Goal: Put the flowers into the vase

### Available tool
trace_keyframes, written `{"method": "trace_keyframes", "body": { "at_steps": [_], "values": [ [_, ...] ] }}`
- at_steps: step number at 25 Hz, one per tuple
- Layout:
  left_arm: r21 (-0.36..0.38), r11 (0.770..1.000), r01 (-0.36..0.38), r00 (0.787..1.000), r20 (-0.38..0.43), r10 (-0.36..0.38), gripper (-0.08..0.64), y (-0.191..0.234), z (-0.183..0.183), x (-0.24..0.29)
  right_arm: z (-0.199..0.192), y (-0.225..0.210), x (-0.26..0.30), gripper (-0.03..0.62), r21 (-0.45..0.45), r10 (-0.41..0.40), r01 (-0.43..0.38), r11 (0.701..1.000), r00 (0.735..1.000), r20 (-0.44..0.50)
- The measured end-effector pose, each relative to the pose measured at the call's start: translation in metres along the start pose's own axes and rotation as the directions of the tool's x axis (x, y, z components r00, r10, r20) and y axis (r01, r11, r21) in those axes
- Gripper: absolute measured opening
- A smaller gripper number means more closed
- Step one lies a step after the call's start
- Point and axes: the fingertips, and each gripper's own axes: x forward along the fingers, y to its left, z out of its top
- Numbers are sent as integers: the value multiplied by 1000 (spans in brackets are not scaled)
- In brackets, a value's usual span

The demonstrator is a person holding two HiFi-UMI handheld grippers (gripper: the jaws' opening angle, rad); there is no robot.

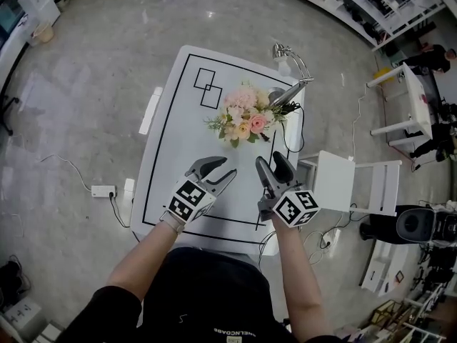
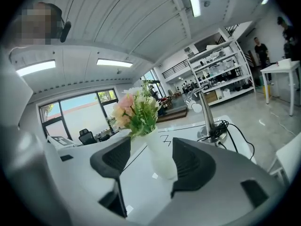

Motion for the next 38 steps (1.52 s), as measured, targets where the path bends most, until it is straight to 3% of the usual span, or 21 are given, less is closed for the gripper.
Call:
{"method": "trace_keyframes", "body": {
  "at_steps": [8,18,27,38],
  "values": [
    [5,1000,27,993,114,-27,138,-25,40,-26,31,33,-34,264,-27,50,-48,998,995,84],
    [98,992,81,972,213,-100,46,-74,102,-85,77,122,-70,195,-99,202,-189,977,969,142],
    [125,991,56,965,249,-86,8,-84,122,-125,103,176,-85,167,-193,323,-293,936,934,151],
    [149,988,44,967,241,-79,6,-83,132,-146,107,220,-86,140,-372,425,-367,853,901,87]
  ]
}}
